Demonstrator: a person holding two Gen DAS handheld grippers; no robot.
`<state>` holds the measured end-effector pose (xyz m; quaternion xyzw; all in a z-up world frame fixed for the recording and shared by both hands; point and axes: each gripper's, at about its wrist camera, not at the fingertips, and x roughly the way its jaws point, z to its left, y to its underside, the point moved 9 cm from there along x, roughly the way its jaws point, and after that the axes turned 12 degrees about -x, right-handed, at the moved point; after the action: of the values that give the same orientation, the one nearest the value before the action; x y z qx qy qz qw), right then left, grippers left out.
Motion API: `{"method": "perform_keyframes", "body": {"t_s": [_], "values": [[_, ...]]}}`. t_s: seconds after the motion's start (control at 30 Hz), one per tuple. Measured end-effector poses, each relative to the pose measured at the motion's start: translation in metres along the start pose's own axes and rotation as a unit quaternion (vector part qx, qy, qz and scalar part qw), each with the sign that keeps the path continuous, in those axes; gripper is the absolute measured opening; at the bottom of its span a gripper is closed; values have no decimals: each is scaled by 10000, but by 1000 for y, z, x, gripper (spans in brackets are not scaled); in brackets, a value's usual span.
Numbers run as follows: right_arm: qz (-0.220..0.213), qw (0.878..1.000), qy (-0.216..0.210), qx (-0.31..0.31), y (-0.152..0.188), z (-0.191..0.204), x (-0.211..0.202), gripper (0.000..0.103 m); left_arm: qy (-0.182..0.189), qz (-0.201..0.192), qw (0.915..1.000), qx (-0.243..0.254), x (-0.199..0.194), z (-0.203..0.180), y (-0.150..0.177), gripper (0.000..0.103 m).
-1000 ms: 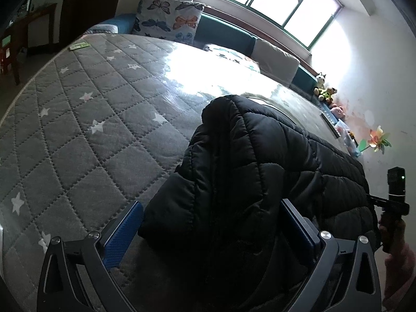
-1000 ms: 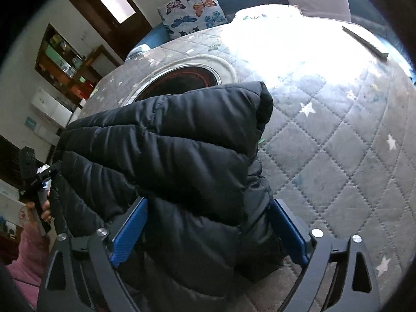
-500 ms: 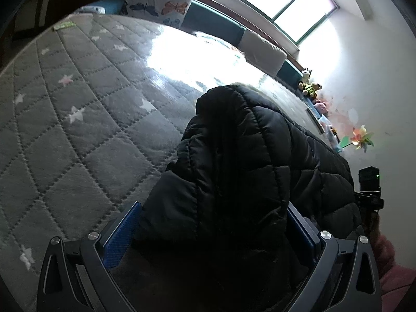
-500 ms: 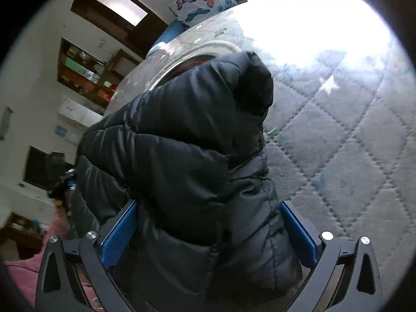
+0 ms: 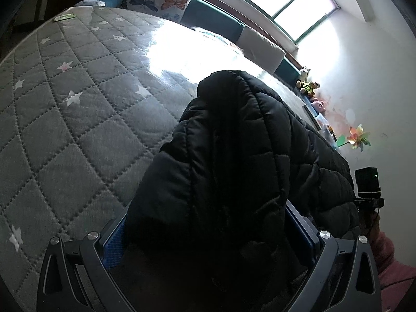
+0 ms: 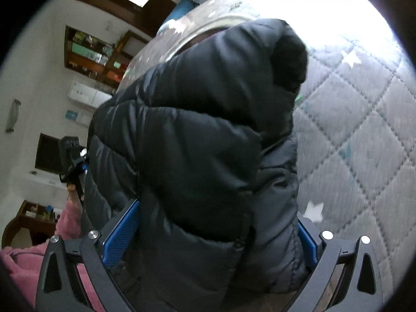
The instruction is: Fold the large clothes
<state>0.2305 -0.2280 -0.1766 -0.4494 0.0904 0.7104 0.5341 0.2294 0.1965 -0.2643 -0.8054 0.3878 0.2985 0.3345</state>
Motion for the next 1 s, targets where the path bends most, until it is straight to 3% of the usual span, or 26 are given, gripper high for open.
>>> {"method": "perform_keyframes", "body": {"t_s": [0.6,0.77,0.83,0.87,0.93,1.0], "values": [[45,9999,32,-116,-4,-3,2,103,172,140,9993,-292,3,8,5,103],[-106,9998,-6,-146,-5,0,5,103,121,-161,9992,-344,-1,4,7,103],[-142,9998,85,-127,-5,1,5,103,14,-519,9984,-222,-9,-7,13,92],[-172,9996,142,-144,-4,3,3,103,-70,-742,9972,-35,-17,-17,17,78],[-319,9986,309,-294,-5,12,-8,82,-256,-1023,9941,244,-28,-30,24,67],[-397,9965,525,-507,-6,20,-16,74,-290,-1147,9928,201,-31,-33,27,60]]}}
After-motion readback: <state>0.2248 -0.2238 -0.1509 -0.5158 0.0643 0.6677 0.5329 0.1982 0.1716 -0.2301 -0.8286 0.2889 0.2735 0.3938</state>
